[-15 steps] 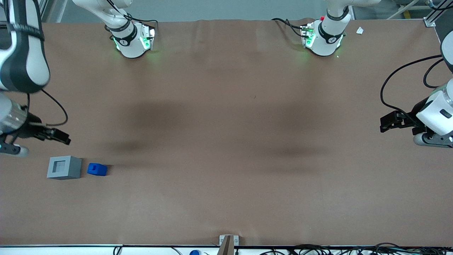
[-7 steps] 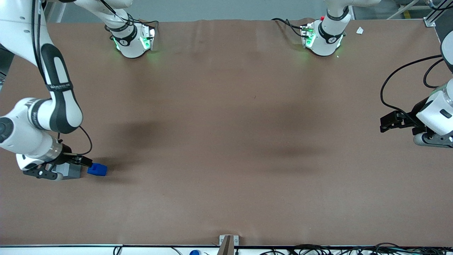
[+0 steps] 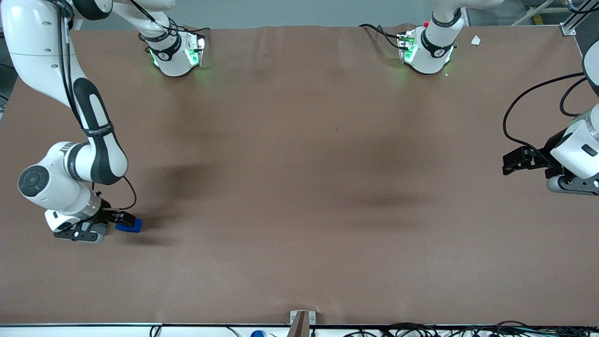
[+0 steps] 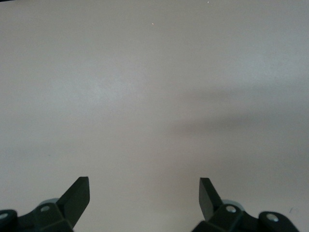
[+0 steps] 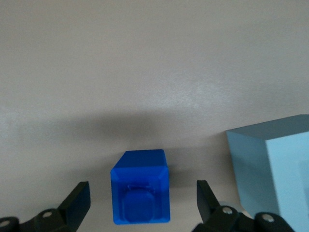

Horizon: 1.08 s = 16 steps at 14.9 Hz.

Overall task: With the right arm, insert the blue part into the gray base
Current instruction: 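Lower the open right gripper around the blue block and close it, then lift the blue block and carry it over the gray base's hole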

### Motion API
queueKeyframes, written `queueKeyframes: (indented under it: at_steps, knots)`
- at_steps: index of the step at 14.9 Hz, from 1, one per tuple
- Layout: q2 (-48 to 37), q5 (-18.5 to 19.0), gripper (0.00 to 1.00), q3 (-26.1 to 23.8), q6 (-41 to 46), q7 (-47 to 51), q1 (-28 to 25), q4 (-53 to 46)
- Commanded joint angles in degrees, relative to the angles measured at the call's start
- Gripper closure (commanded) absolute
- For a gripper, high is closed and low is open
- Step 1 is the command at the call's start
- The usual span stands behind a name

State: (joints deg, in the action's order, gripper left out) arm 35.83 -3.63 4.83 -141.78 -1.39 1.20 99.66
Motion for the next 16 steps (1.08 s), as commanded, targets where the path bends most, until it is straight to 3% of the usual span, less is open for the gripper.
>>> queueKeyframes:
  at_steps: [1, 5, 7, 10, 13, 16]
  knots:
    - [0.55, -0.68, 0.20, 0.00, -0.96, -0.89, -0.14, 0.10]
    - [0.82, -0.68, 0.73, 0.00, -0.52, -0.72, -0.05, -0.16]
    - [0.73, -1.03, 0.94, 0.00, -0.08, -0.63, -0.14, -0.60]
    - [-0.84, -0.60, 1.00, 0.00, 7.00, -1.24, 0.21, -2.44]
    - [-3.66, -0.50, 1.00, 0.35, 17.30, -10.17, 2.74, -7.18]
    - [-3.49, -0.33, 1.00, 0.36, 18.73, -17.92, 6.18, -9.13]
